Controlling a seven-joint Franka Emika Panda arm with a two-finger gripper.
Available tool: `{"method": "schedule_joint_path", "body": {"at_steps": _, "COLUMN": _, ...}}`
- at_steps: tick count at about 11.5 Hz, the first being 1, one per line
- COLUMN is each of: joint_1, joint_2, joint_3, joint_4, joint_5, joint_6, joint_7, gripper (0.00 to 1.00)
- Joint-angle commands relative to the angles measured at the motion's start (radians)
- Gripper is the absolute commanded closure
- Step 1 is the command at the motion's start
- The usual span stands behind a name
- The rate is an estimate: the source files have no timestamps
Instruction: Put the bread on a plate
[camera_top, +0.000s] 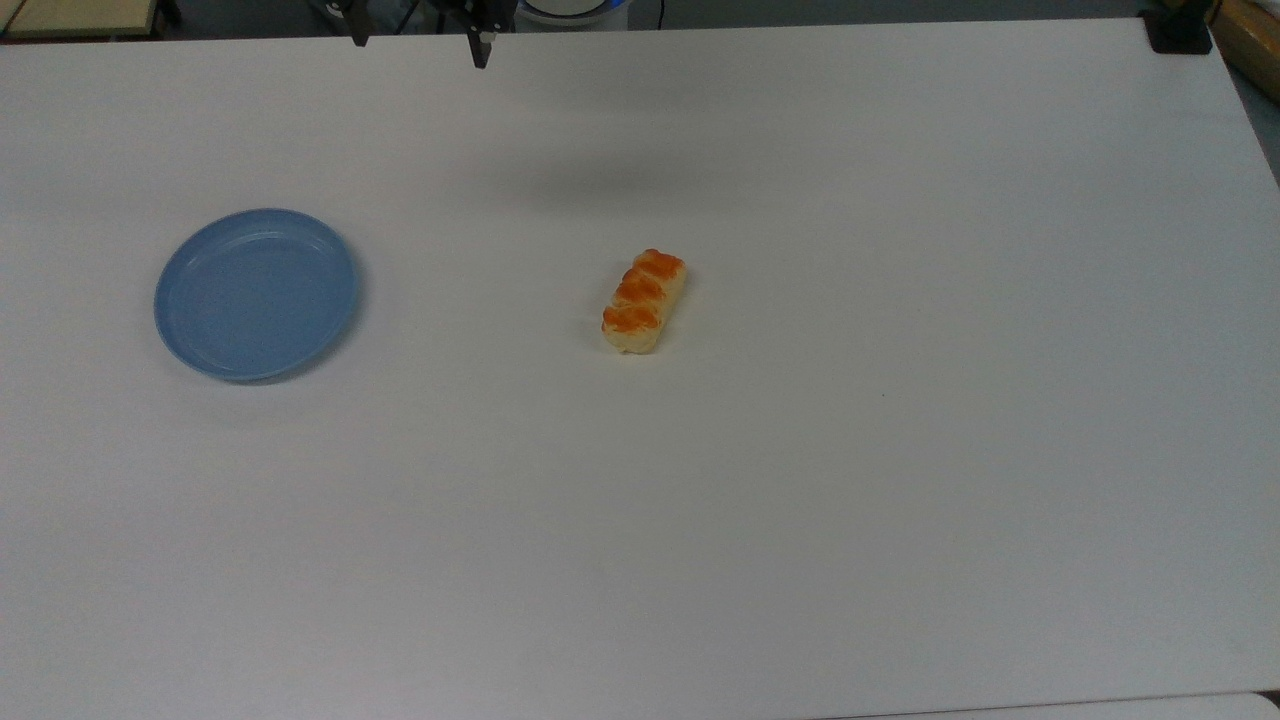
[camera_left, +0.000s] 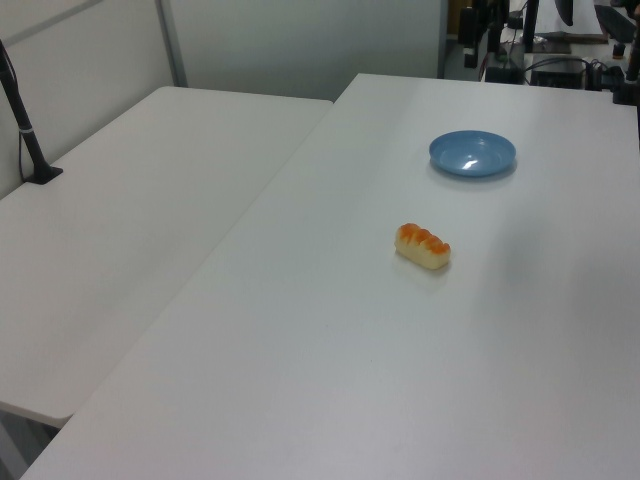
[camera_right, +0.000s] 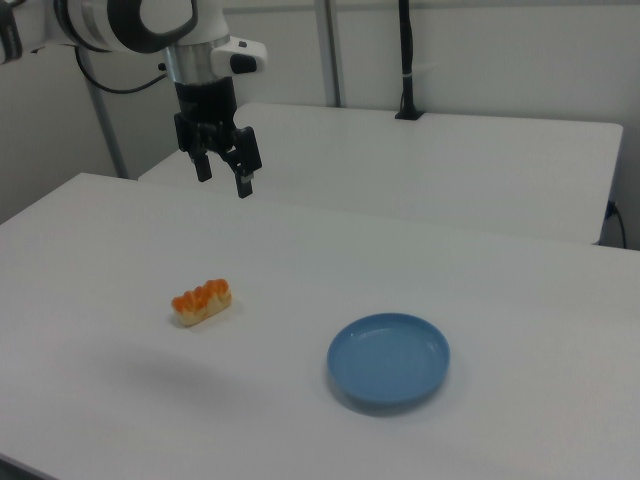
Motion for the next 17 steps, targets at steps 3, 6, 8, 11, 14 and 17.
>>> {"method": "schedule_joint_path", "body": {"at_steps": 3, "joint_1": 0.001, "joint_2": -0.001, "joint_3": -0.002, "joint_4": 0.009, "joint_5": -0.021, "joint_6": -0.017, "joint_7": -0.006, "gripper": 0.0}}
{"method": "schedule_joint_path", "body": {"at_steps": 6, "joint_1": 0.001, "joint_2": -0.002, "joint_3": -0.001, "joint_4": 0.007, "joint_5": -0.021, "joint_6": -0.017, "joint_7": -0.006, "gripper": 0.0}}
{"method": "schedule_joint_path", "body": {"at_steps": 8, "joint_1": 0.001, "joint_2": -0.004, "joint_3": -0.004, "joint_4": 0.009, "joint_5": -0.021, "joint_6": -0.017, "joint_7": -0.006, "gripper": 0.0}}
{"method": "schedule_joint_path", "body": {"at_steps": 11, "joint_1": 0.009, "joint_2": -0.002, "joint_3": -0.002, "joint_4": 0.006, "joint_5": -0.023, "joint_6": -0.018, "joint_7": -0.008, "gripper": 0.0}}
{"method": "schedule_joint_path", "body": {"at_steps": 14, "joint_1": 0.008, "joint_2": -0.001, "joint_3": 0.001, "joint_4": 0.006, "joint_5": -0.02, "joint_6": -0.015, "joint_7": -0.005, "gripper": 0.0}}
{"method": "schedule_joint_path", "body": {"at_steps": 17, "joint_1": 0.067, "joint_2": 0.028, "joint_3": 0.004, "joint_4": 0.006, "joint_5": -0.015, "joint_6": 0.002, "joint_7": 0.032, "gripper": 0.0}}
